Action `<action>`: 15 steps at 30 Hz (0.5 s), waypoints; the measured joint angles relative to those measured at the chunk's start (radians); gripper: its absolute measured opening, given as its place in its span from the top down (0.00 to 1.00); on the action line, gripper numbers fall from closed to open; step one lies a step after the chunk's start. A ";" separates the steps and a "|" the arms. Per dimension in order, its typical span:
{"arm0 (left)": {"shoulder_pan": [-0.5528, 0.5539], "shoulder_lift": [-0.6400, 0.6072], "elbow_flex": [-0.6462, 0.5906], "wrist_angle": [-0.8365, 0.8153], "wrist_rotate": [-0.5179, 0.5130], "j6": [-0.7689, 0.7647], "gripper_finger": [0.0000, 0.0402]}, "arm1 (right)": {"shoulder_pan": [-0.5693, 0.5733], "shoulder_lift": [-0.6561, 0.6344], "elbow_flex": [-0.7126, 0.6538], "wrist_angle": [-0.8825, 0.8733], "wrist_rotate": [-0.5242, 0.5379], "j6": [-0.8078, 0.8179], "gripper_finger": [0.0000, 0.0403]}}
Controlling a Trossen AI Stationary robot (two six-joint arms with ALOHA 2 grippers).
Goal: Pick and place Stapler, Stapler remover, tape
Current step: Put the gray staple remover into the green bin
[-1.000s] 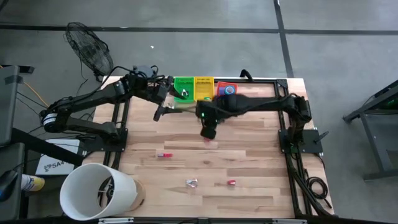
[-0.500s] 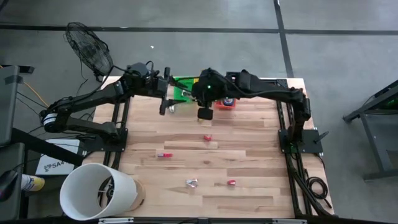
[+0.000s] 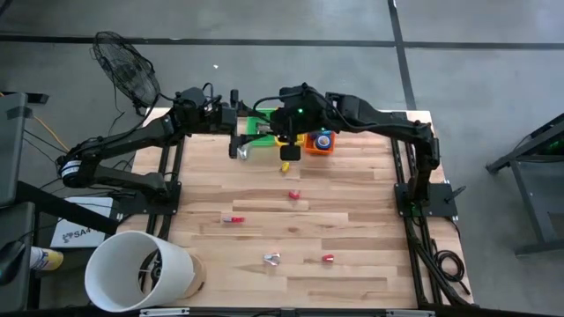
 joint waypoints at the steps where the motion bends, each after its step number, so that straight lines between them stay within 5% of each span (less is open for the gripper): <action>1: 0.000 0.000 0.000 0.000 0.000 -0.007 0.34 | -0.003 0.000 0.000 0.015 -0.002 -0.005 0.77; 9: 0.000 0.000 0.000 0.024 0.000 -0.030 0.36 | -0.022 0.000 0.000 0.036 -0.030 -0.033 0.77; 15: 0.000 0.000 0.000 0.023 0.000 -0.031 0.51 | -0.028 0.000 0.000 0.047 -0.035 -0.046 0.77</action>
